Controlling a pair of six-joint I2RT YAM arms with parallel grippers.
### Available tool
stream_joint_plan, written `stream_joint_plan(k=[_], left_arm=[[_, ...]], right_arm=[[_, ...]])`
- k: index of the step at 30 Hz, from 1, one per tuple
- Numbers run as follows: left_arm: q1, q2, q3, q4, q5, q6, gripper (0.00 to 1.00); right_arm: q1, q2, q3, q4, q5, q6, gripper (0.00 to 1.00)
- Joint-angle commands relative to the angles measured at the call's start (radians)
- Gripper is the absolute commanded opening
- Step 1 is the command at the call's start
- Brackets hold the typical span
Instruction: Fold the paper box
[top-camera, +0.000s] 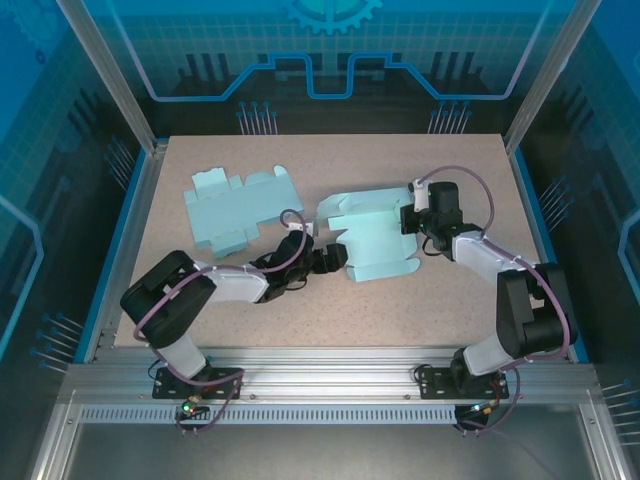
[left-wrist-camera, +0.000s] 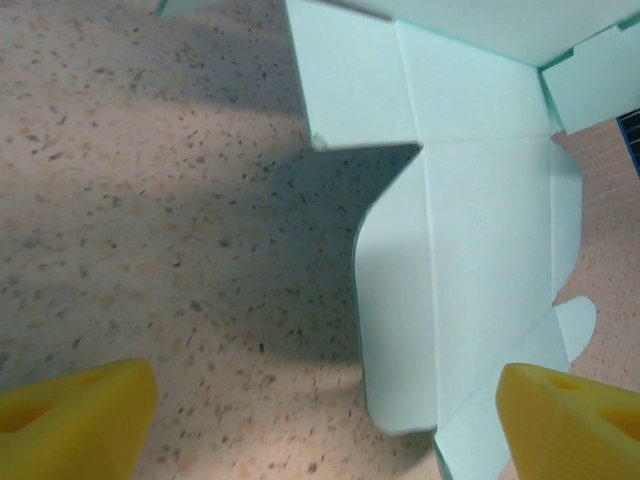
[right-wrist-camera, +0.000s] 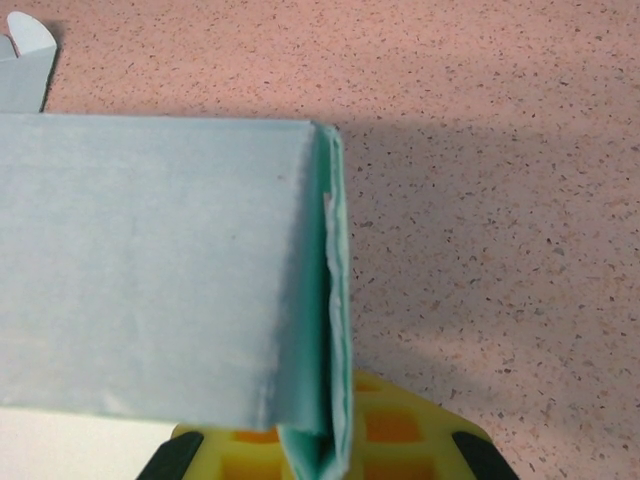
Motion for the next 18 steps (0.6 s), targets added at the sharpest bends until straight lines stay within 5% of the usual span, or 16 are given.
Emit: stream_joint_plan(k=[1,18], left_arm=[[0.0,0.026,0.052,0.122,0.001,-0.011,0.85],[0.008,0.137,0.212,0.142,-0.052,0.054,0.79]], right_arm=[[-0.009,-0.025,-0.01,0.032,-0.018,0.017,0.0],[-0.01,-0.026,-0.011,0.032,-0.026,0.017,0.0]])
